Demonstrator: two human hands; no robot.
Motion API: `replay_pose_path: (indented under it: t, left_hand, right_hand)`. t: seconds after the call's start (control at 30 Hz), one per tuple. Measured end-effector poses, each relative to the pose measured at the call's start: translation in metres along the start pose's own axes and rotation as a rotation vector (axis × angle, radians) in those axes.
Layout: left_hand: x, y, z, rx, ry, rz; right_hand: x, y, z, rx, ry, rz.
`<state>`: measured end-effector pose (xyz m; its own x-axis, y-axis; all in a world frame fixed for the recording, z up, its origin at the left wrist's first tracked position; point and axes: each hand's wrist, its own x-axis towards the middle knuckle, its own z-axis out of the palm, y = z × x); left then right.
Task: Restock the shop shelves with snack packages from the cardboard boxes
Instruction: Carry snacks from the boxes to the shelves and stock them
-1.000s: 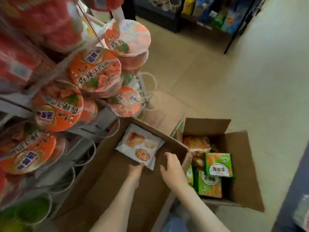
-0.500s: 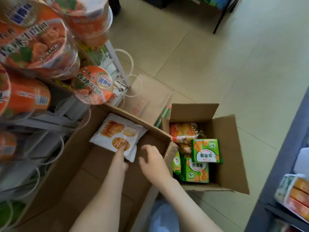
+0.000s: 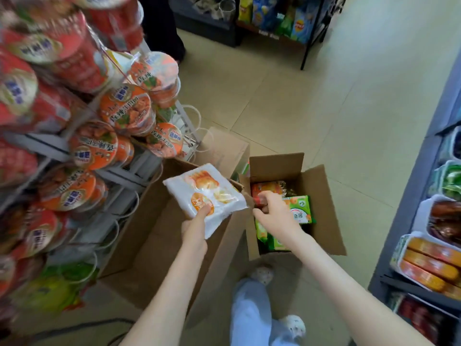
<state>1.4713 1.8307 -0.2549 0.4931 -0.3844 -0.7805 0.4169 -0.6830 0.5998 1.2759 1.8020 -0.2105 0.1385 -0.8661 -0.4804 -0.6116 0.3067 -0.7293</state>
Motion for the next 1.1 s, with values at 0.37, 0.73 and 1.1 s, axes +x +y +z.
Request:
replay_pose_path:
  t: [0.37, 0.73, 1.1]
  left_hand:
    - [-0.242, 0.015, 0.133, 0.743, -1.027, 0.312]
    - [-0.409, -0.01, 0.277, 1.192, -1.7, 0.367]
    - [-0.507, 0.026, 0.372, 1.42, -1.946, 0.697]
  right_hand:
    - [-0.186, 0.054, -0.216, 0.104, 0.585, 0.064]
    - [-0.382, 0.094, -0.33, -0.374, 0.872, 0.423]
    - [-0.407, 0.086, -0.37, -0.079, 1.15, 0.499]
